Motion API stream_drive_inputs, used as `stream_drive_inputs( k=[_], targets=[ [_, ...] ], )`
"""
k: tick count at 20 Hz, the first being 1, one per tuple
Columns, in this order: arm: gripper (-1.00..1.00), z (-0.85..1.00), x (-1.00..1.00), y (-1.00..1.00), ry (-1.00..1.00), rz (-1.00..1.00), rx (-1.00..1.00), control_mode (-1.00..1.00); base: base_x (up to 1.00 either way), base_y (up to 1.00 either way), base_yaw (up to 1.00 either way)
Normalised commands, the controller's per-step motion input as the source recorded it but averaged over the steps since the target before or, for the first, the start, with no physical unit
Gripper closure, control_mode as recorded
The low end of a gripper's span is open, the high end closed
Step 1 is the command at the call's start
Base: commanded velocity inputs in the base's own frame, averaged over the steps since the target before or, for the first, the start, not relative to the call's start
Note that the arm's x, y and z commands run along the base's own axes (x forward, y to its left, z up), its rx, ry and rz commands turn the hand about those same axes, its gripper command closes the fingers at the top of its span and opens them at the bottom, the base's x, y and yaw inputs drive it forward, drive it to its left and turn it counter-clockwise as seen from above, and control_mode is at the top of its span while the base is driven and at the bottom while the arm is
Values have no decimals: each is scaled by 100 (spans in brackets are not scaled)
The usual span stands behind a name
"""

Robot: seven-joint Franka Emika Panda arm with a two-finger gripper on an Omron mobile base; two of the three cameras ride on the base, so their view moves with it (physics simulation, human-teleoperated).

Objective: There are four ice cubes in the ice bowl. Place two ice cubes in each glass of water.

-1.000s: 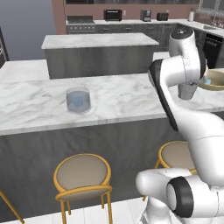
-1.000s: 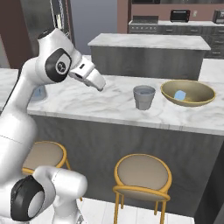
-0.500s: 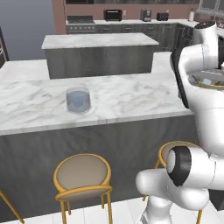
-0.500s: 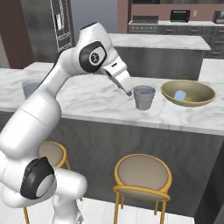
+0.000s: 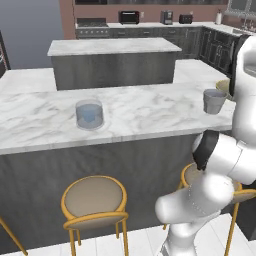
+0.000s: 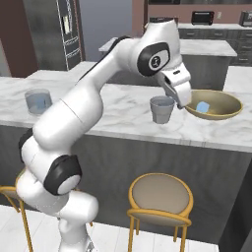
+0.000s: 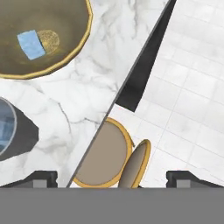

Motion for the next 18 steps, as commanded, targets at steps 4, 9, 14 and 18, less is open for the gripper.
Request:
stream_drive_inputs(
  k=[4,9,14,18],
  targets=[
    [-100,0,39,-69,0,3,17,-100,0,0,0],
    [-100,-20,54,-20,-5,15,1,-100,0,0,0],
    [-100,-45,60,0,-10,14,0,-100,0,0,0],
    [-100,-59,26,-20,-23,5,-1,-100,0,0,0]
  ],
)
